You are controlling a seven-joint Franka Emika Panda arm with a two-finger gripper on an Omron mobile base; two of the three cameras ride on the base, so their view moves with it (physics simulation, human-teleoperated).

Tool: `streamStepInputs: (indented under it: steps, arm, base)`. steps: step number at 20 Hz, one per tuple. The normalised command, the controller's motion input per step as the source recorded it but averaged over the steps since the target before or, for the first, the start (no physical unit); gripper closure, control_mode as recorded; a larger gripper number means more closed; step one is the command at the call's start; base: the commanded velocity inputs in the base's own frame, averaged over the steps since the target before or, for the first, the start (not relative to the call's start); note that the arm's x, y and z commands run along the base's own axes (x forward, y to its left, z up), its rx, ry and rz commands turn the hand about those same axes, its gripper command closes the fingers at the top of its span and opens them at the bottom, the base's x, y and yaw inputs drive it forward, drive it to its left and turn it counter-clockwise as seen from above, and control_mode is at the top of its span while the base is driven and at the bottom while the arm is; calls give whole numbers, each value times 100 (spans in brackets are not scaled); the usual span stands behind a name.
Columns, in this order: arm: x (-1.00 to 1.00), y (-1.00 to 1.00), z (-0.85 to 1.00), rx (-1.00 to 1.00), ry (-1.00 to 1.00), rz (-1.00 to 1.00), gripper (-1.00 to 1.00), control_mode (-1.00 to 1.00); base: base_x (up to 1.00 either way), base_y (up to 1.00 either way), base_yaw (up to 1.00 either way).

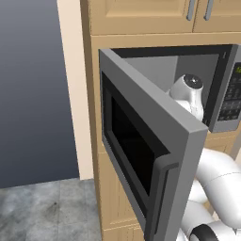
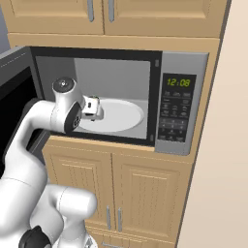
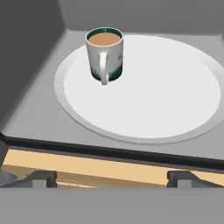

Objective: Pick the cup of tea, navigate to the dining table, and place it on the saucer.

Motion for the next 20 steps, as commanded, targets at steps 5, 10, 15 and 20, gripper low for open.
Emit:
streamStepInputs:
  steps: [5, 10, 15, 20]
  arm:
    - [11, 7, 26, 0, -18, -2, -100, -100]
    - [21, 7, 2, 0, 0, 5, -100, -100]
    - [2, 2, 0, 0, -1, 4, -100, -100]
    - [16, 0, 0, 0, -3, 1, -100, -100]
  base:
    - [0, 0, 0]
    - [0, 0, 0]
    - [0, 0, 0]
    - [0, 0, 0]
